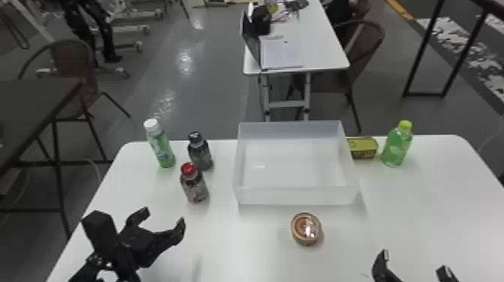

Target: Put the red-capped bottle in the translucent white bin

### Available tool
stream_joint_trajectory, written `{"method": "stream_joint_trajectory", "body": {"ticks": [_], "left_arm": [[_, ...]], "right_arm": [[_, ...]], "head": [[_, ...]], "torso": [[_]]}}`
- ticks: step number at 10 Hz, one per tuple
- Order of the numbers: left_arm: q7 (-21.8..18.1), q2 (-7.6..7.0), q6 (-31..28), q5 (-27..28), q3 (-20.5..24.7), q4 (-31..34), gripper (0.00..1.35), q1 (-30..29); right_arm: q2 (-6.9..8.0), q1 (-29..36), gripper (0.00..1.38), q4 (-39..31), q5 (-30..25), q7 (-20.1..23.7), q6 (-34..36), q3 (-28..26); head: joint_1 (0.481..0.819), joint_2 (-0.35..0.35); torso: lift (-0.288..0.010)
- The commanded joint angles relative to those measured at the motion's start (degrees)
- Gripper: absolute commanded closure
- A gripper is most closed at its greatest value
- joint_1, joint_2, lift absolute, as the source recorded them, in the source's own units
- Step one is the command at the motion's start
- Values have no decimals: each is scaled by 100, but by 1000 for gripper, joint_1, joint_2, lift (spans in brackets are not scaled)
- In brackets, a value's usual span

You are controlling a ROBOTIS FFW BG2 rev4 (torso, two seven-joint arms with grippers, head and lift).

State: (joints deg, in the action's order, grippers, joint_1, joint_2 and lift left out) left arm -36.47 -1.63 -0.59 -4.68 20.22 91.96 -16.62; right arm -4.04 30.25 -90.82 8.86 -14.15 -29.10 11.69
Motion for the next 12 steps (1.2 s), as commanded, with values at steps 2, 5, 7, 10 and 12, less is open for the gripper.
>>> {"method": "stream_joint_trajectory", "body": {"ticks": [2,5,7,10,12], "left_arm": [[-36,-39,-187,319,114,-469,117,511],[-202,-479,-293,503,-176,-1339,117,1240],[-290,-698,-407,767,-361,-1699,114,1601],[-809,-777,-363,1470,-369,-2578,111,2330],[-923,-839,-152,1699,-510,-3158,111,2735]], "right_arm": [[17,-46,144,38,28,53,1,0],[35,-116,145,82,54,132,18,0],[44,-142,147,99,72,176,18,0],[52,-151,147,117,107,194,18,0],[52,-160,147,134,133,229,18,0]], "head": [[695,148],[695,158],[695,149],[695,150],[695,136]], "torso": [[-35],[-34],[-34],[-34],[-34]]}}
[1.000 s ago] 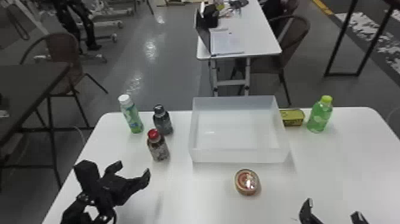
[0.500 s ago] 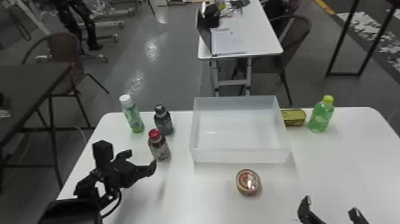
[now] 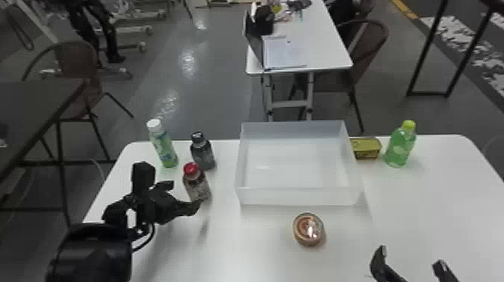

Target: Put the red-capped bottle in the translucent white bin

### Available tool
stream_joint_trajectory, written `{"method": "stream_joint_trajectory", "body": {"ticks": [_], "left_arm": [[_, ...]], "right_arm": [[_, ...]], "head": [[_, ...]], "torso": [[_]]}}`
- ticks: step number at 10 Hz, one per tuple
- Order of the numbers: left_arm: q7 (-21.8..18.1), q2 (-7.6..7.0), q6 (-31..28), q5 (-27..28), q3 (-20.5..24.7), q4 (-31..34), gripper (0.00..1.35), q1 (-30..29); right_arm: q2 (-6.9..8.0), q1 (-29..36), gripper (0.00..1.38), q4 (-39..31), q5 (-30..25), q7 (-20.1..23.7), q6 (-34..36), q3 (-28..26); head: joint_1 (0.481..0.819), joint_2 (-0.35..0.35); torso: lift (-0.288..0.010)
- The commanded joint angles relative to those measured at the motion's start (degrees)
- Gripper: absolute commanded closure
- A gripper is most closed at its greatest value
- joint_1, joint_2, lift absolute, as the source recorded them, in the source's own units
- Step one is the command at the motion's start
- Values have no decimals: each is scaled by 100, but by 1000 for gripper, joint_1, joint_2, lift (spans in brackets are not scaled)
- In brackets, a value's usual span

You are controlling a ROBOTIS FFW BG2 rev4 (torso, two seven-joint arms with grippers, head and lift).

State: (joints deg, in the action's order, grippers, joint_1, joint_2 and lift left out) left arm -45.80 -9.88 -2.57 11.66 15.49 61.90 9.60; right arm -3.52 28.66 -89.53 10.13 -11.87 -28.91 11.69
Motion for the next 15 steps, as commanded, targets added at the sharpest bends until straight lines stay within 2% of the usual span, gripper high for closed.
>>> {"method": "stream_joint_trajectory", "body": {"ticks": [1,3,4,6,7,8,9,12,13,14,15], "left_arm": [[-17,-41,99,65,-82,-398,110,244],[-17,-58,319,328,-64,-811,116,490],[-17,-120,617,284,-73,-1145,127,639],[18,-120,925,284,6,-1408,196,736],[18,-120,1048,240,33,-1567,283,771],[45,-129,1215,284,33,-1698,593,841],[133,-120,1303,293,33,-1716,766,841],[141,-85,1461,267,15,-1698,820,798],[106,-49,1408,82,-29,-1514,820,683],[133,91,1048,47,-2,-661,820,305],[212,328,635,3,165,402,820,-152]], "right_arm": [[0,0,147,15,15,9,0,0],[0,-9,147,24,41,9,0,0],[0,-36,147,41,77,45,0,0],[26,-36,147,68,121,71,0,0],[26,-36,147,68,129,71,0,0],[26,-36,147,76,129,71,0,0],[26,-44,147,76,129,80,0,0],[26,-36,147,76,138,80,0,0],[18,-36,147,68,138,80,0,0],[26,-27,147,68,138,80,0,0],[26,-27,147,68,138,80,0,0]], "head": [[695,130],[695,123],[695,123],[695,125],[695,125],[695,127],[695,127],[695,127],[695,124],[695,118],[695,112]], "torso": [[-34],[-34],[-34],[-34],[-34],[-34],[-34],[-34],[-34],[-34],[-34]]}}
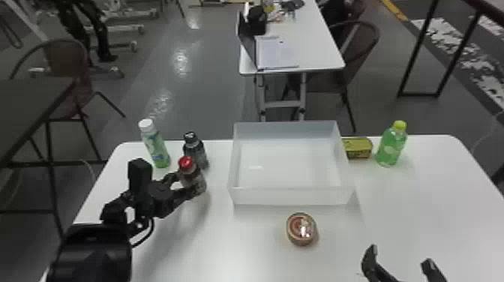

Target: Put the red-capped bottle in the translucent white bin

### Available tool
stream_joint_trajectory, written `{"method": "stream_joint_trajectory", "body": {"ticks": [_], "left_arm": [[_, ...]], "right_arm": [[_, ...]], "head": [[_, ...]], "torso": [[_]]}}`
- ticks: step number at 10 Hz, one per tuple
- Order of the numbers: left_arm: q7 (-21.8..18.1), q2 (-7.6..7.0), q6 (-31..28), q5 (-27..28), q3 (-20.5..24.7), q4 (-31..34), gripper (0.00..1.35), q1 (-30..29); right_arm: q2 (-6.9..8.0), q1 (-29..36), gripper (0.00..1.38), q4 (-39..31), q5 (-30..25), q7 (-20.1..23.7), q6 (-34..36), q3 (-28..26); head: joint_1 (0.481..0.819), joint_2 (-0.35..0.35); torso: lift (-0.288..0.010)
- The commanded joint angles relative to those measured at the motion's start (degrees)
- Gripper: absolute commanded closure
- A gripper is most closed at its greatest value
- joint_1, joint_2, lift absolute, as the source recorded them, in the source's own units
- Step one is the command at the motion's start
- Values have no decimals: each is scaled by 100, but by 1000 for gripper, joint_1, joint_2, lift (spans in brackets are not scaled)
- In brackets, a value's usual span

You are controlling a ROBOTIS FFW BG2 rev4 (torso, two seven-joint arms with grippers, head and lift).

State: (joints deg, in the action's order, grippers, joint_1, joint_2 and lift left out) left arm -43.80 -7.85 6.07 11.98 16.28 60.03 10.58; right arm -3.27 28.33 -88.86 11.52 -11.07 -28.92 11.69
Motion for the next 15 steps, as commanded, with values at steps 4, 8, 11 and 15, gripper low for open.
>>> {"method": "stream_joint_trajectory", "body": {"ticks": [4,8,11,15], "left_arm": [[214,187,-800,-970,-204,2356,820,-795],[214,-6,-1178,-1638,-1276,2479,820,-487],[196,47,-1257,-1524,-1962,1705,820,58],[3,134,-1345,-908,-2155,167,820,928]], "right_arm": [[11,-11,147,9,8,0,0,0],[11,-38,147,27,8,8,0,0],[29,-64,147,62,25,35,0,0],[29,-73,147,71,43,52,0,0]], "head": [[695,106],[695,23],[695,-56],[695,-95]], "torso": [[-34],[-34],[-34],[-34]]}}
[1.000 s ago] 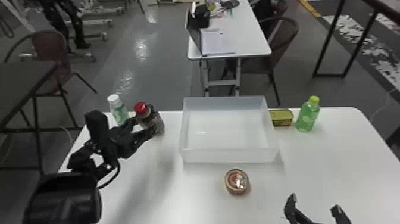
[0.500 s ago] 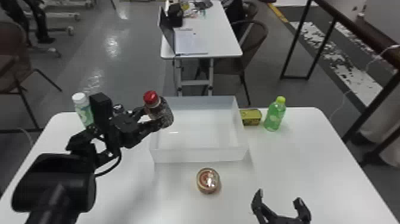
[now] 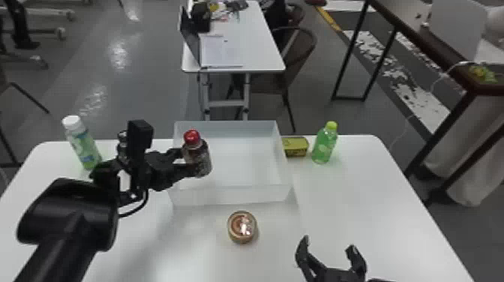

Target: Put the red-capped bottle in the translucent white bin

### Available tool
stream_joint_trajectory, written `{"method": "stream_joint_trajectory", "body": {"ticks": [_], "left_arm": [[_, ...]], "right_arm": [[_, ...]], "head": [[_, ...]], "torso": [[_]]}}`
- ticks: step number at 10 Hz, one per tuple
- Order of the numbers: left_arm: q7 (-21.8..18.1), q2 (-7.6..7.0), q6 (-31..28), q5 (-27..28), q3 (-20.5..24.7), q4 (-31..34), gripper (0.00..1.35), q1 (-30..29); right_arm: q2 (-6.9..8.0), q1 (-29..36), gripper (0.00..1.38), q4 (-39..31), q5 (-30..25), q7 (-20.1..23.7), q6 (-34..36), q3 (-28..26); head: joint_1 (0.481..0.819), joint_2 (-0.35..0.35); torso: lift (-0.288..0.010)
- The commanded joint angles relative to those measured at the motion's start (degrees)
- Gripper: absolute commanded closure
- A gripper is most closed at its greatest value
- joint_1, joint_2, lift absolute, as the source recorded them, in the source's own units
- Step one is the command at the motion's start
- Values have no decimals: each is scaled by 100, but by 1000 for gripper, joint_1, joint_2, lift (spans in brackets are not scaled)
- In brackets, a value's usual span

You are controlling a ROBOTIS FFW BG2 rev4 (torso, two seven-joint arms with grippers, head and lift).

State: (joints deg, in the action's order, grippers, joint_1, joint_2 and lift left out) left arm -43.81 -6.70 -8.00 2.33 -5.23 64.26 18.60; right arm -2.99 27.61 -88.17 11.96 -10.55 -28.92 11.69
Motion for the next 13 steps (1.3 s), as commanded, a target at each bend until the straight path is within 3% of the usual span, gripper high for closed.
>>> {"method": "stream_joint_trajectory", "body": {"ticks": [1,2,3,5,6,8,9,11,13], "left_arm": [[-23,38,220,84,-101,-748,820,382],[-23,55,308,154,-224,-1232,820,619],[4,117,422,198,-259,-1697,705,830],[127,161,677,145,-268,-1697,173,830],[144,161,783,92,-259,-1689,88,830],[127,108,1046,-312,-233,-1486,114,681],[144,73,809,-330,-48,-757,114,311],[276,134,396,-461,611,904,114,-708],[434,134,176,-778,1059,2038,114,-1596]], "right_arm": [[0,-2,147,11,17,1,0,0],[0,-2,147,11,17,1,0,0],[-9,-19,147,20,17,27,0,0],[-9,-10,147,20,44,36,0,0],[-9,-2,147,20,44,36,0,-9],[-18,-2,147,11,52,36,0,-9],[-18,-2,147,11,52,36,0,-9],[-9,-10,147,11,52,36,0,-9],[17,-10,147,11,26,36,0,-9]], "head": [[695,-93],[695,-92],[695,-96],[695,-101],[695,-103],[695,-108],[695,-109],[695,-96],[695,-56]], "torso": [[-34],[-34],[-34],[-34],[-34],[-34],[-34],[-34],[-34]]}}
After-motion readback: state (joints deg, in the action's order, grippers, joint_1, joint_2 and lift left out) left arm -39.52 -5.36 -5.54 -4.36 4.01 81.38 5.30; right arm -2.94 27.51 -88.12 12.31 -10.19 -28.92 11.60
